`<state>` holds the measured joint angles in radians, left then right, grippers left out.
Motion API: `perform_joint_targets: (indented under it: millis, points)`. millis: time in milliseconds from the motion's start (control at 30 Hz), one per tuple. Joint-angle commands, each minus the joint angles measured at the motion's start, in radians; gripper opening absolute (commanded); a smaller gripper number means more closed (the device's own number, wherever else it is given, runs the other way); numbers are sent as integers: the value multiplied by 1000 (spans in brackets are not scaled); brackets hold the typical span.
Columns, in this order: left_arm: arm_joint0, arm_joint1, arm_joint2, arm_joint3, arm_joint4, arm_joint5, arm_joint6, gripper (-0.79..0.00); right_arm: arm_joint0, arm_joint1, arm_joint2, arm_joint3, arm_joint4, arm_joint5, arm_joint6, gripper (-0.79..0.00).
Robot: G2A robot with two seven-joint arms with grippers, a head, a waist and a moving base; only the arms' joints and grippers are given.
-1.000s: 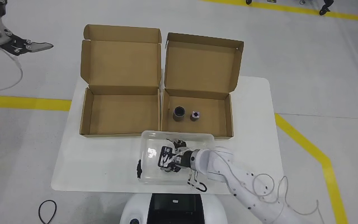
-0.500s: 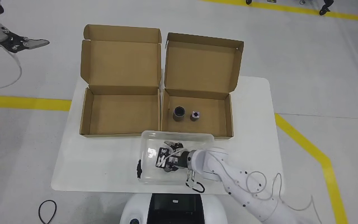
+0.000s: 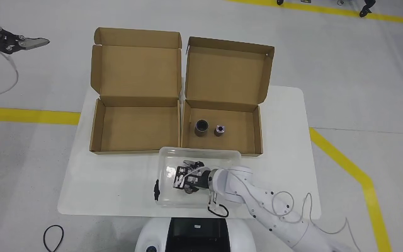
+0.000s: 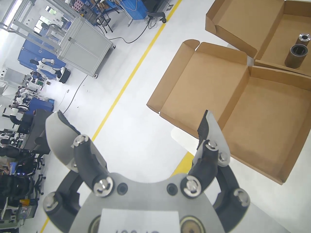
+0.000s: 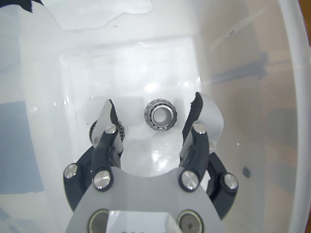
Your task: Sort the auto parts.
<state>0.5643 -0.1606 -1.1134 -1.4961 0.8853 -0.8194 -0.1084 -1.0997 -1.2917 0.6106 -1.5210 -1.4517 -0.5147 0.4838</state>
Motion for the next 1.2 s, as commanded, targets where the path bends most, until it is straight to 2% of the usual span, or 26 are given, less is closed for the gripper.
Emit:
perform_joint_targets:
  millis: [0, 433, 567, 633, 733, 900, 1167]
  points:
    - [0, 0, 0, 0, 0, 0, 0, 0, -1, -1, 2, -1, -4, 3, 5, -277]
    - [0, 0, 0, 0, 0, 0, 0, 0, 2, -9, 3, 9, -23, 8, 22, -428]
    - [0, 0, 0, 0, 0, 0, 0, 0, 2, -12, 3, 15, -34, 13, 19, -560]
    - [0, 0, 0, 0, 0, 0, 0, 0, 1, -13, 4, 17, -41, 19, 18, -668]
    - [0, 0, 0, 0, 0, 0, 0, 0, -1, -14, 5, 16, -54, 28, 14, -785]
    - [0, 0, 0, 0, 0, 0, 0, 0, -14, -11, 15, -4, -76, 37, -1, -785]
    - [0, 0, 0, 0, 0, 0, 0, 0, -72, 13, 69, -113, -96, 5, -75, -785]
